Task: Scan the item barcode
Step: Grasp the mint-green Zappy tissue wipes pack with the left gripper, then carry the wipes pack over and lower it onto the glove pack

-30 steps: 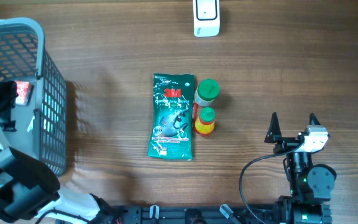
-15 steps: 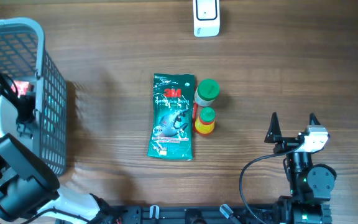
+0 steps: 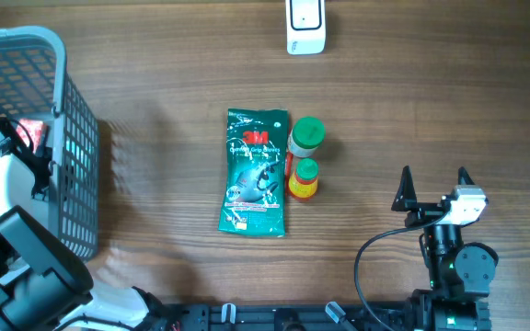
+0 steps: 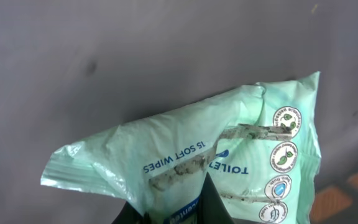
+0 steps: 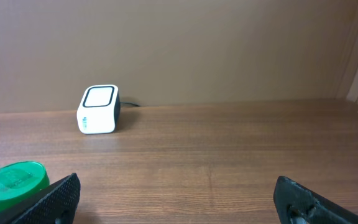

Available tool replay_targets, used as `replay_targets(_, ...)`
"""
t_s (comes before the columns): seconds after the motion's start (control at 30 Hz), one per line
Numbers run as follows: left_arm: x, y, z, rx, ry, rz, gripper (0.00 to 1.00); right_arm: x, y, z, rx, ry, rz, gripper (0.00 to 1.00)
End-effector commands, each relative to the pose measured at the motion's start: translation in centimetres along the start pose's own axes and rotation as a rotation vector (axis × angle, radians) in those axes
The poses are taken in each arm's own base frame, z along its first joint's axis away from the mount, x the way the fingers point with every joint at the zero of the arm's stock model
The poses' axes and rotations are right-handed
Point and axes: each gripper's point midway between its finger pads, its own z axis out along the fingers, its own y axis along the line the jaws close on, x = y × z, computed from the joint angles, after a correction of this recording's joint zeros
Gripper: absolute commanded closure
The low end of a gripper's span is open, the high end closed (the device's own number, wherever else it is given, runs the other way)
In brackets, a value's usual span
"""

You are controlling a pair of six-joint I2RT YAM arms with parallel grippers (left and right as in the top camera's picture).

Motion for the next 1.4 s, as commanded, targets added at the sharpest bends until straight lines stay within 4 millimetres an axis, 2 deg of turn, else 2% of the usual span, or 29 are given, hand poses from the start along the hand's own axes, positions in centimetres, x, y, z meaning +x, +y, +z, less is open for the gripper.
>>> replay_targets(0.0, -1.2, -1.3, -4.3, 0.042, -0.061, 0.013, 0.96, -0.1, 0.0, 0.0, 0.004, -0.006, -0.009, 0.0)
replay_targets(0.07, -2.8, -2.9, -8.8, 0.109, -0.143, 0.016, 0.96, -0.1, 0.0, 0.0, 0.004, -0.006, -0.009, 0.0)
replay_targets(0.13, -4.1, -4.4, -14.2, 0.186, -0.237, 0.023, 0.96, -0.1, 0.0, 0.0, 0.004, -0.006, -0.009, 0.0)
replay_targets(0.17, -4.4, -5.3, -17.7, 0.24, -0.292, 0.03, 0.96, -0.1, 0.0, 0.0, 0.004, -0.006, -0.009, 0.0)
replay_targets(0.23, -4.3, -6.4, -22.4, 0.324, -0.357, 0.049, 0.96, -0.1, 0.0, 0.0, 0.004, -0.006, -0.009, 0.0)
replay_targets(0.27, -3.5, -7.0, -25.4, 0.39, -0.385, 0.067, 0.96, -0.1, 0.0, 0.0, 0.004, -0.006, -0.009, 0.0)
replay_targets(0.3, -2.9, -7.3, -27.0, 0.43, -0.397, 0.079, 0.96, -0.1, 0.0, 0.0, 0.004, -0.006, -0.009, 0.0)
replay_targets(0.33, -1.7, -7.8, -29.4, 0.503, -0.411, 0.106, 0.96, -0.1, 0.0, 0.0, 0.004, -0.006, -0.009, 0.0)
replay_targets(0.37, -0.5, -8.1, -31.0, 0.559, -0.417, 0.131, 0.95, -0.1, 0.0, 0.0, 0.004, -0.006, -0.009, 0.0)
replay_targets(0.43, 1.9, -8.3, -33.2, 0.638, -0.409, 0.176, 0.94, -0.1, 0.0, 0.0, 0.004, -0.006, -0.009, 0.0)
replay_targets(0.5, 5.3, -8.4, -34.8, 0.707, -0.363, 0.234, 0.92, -0.1, 0.0, 0.0, 0.004, -0.006, -0.009, 0.0)
replay_targets(0.6, 9.5, -8.2, -35.5, 0.756, -0.271, 0.306, 0.92, -0.1, 0.0, 0.0, 0.004, -0.006, -0.009, 0.0)
replay_targets(0.63, 11.6, -8.1, -35.6, 0.769, -0.219, 0.346, 0.93, -0.1, 0.0, 0.0, 0.004, -0.006, -0.01, 0.0)
replay_targets(0.9, 20.9, -7.9, -34.1, 0.752, 0.073, 0.549, 0.96, -0.1, 0.0, 0.0, 0.004, -0.006, -0.009, 0.0)
replay_targets(0.93, 21.6, -7.9, -33.9, 0.748, 0.095, 0.567, 0.96, -0.1, 0.0, 0.0, 0.004, -0.006, -0.009, 0.01)
replay_targets(1.0, 23.2, -8.3, -32.6, 0.719, 0.131, 0.616, 0.95, -0.1, 0.0, 0.0, 0.004, -0.006, -0.009, 0.0)
replay_targets(1.1, 24.2, -8.7, -29.8, 0.628, 0.117, 0.648, 0.93, -0.1, 0.0, 0.0, 0.004, -0.006, -0.009, 0.0)
replay_targets(1.37, 25.6, -9.0, -20.0, 0.273, 0.053, 0.613, 0.92, -0.1, 0.0, 0.0, 0.004, -0.006, -0.009, 0.0)
